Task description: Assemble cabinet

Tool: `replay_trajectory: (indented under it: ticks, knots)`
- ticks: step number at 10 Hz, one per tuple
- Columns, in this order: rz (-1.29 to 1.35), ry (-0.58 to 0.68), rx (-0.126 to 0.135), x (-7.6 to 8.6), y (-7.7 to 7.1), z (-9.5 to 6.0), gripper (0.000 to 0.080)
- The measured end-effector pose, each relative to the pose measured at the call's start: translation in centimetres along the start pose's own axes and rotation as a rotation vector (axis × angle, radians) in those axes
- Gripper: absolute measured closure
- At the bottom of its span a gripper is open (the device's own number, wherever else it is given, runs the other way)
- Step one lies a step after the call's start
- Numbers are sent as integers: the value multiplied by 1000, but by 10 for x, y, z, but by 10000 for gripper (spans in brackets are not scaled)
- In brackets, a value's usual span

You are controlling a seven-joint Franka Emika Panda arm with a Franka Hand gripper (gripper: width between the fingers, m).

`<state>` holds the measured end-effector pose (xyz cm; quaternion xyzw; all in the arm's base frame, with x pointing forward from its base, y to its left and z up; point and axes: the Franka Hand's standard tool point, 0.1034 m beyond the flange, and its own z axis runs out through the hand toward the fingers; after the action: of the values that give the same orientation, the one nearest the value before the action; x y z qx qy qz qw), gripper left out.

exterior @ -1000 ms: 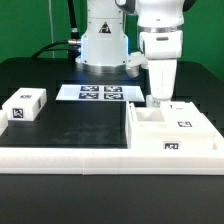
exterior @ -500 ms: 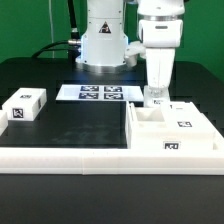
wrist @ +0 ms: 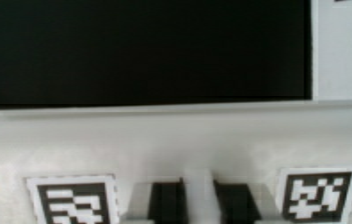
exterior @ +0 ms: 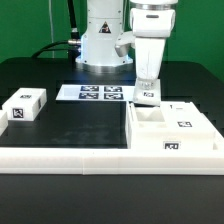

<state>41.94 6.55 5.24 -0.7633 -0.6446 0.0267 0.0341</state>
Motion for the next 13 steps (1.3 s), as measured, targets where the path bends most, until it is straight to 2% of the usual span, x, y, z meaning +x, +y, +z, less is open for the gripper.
replay_trajectory:
  ticks: [3,6,8,10,11,13]
  knots:
    - [26,4,-7,-1,6,-1,729]
    - [26,3,-4,-2,5,0,729]
    - [26,2,-14,-2,7,-5,729]
    - [24,2,-39,-2,9,-16,729]
    - [21,9,-61,-3,10,-19,729]
    - [22,8,-56,-3,9,-17,729]
